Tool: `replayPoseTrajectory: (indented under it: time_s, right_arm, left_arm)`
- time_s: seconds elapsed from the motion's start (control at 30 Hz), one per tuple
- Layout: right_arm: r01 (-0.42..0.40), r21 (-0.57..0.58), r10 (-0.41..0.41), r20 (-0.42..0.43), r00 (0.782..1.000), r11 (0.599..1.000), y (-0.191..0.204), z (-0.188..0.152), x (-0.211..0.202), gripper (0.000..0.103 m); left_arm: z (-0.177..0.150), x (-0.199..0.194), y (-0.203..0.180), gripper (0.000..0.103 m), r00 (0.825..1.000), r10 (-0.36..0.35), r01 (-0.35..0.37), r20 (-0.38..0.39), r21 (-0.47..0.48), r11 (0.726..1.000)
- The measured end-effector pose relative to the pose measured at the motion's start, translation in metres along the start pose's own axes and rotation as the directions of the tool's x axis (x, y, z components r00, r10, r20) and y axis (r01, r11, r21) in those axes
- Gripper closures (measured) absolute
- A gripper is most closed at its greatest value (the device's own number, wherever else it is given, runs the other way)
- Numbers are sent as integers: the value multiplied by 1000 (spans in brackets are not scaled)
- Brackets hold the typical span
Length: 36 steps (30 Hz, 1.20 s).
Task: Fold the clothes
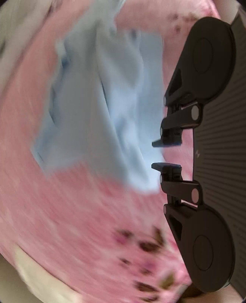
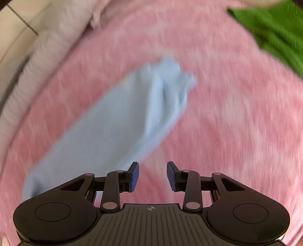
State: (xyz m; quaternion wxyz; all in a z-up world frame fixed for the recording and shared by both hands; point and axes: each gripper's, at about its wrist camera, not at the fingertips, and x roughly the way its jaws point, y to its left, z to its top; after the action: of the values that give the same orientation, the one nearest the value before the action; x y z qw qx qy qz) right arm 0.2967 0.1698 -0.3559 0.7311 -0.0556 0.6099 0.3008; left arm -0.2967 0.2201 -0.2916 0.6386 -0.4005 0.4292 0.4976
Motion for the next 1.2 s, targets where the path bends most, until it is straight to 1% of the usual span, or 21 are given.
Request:
replayPoseTrajectory:
  time_s: [0.07, 0.17, 0.23, 0.3, 0.4, 0.47, 0.53, 0.6, 0.7, 0.77, 0.8, 0.83, 0.87, 0.9, 0.97, 1.03, 1.07, 1.1, 1.13, 1.17, 1.2]
  right_arm:
    - [-34, -30, 33, -24, 999, 999, 7, -20, 1, 66]
    - [-129, -175, 124, -36, 992, 976, 47, -33, 6, 66]
    - [-164, -250, 157, -50, 986, 954, 67, -38, 15, 66]
    - [-210, -243, 200, -64, 978, 947, 78, -36, 20, 66]
    - [-249, -203, 234, -93, 968, 947, 83, -29, 34, 66]
    - [-244, -214, 225, -109, 968, 946, 87, -27, 39, 66]
    - [-237, -243, 213, -122, 969, 941, 89, -32, 42, 66]
    - [-221, -274, 189, -140, 972, 936, 90, -36, 49, 66]
    - [-211, -289, 172, -154, 973, 934, 88, -40, 55, 66]
    - [-208, -281, 169, -160, 973, 937, 86, -41, 56, 66]
    - [-207, -277, 167, -162, 973, 938, 86, -42, 57, 66]
    - [-206, -273, 165, -165, 972, 940, 85, -43, 57, 66]
    - [-204, -270, 163, -168, 972, 941, 84, -44, 58, 66]
    - [-198, -271, 155, -172, 973, 942, 84, -45, 58, 66]
    - [-186, -274, 141, -177, 974, 944, 83, -46, 58, 66]
    - [-181, -276, 136, -174, 975, 944, 84, -46, 56, 66]
    - [-179, -278, 134, -172, 976, 944, 85, -45, 54, 66]
    - [-177, -284, 133, -165, 977, 943, 87, -44, 52, 66]
    - [-174, -292, 132, -158, 979, 941, 90, -43, 50, 66]
    - [-172, -300, 132, -150, 980, 938, 93, -42, 48, 66]
    - [-171, -308, 133, -143, 981, 936, 97, -41, 47, 66]
  left_arm:
    - [20, -6, -25, 71, 995, -55, 48, 85, 84, 995]
    - [53, 13, -63, 70, 982, -57, 16, 180, 219, 976]
    - [70, 39, -92, 70, 977, -74, 8, 198, 316, 949]
    - [82, 74, -112, 70, 983, -71, -2, 172, 393, 920]
    - [81, 129, -135, 71, 995, -12, -43, 97, 538, 842]
    - [65, 144, -145, 77, 998, 0, -39, 64, 605, 796]
    - [43, 147, -153, 78, 999, -9, -27, 52, 653, 757]
    - [24, 149, -159, 78, 996, 19, -78, 92, 689, 720]
    - [10, 154, -170, 74, 980, 72, -186, 183, 744, 641]
    - [14, 161, -174, 72, 971, 99, -234, 219, 761, 605]
    - [17, 164, -175, 72, 973, 87, -221, 211, 771, 597]
    - [20, 167, -175, 78, 977, 72, -203, 199, 782, 590]
    - [24, 170, -175, 99, 981, 57, -185, 187, 791, 583]
    - [27, 171, -173, 98, 985, 34, -157, 171, 789, 594]
    - [42, 156, -160, 98, 978, -10, -148, 209, 723, 675]
    - [68, 124, -122, 98, 949, -9, -178, 316, 559, 810]
    - [80, 108, -103, 98, 930, 1, -185, 368, 464, 866]
    - [94, 90, -72, 99, 901, 50, -213, 430, 339, 916]
    - [107, 72, -40, 99, 868, 111, -235, 485, 204, 950]
    - [115, 57, -3, 99, 838, 197, -262, 509, 58, 963]
    - [124, 42, 35, 99, 807, 288, -284, 516, -89, 955]
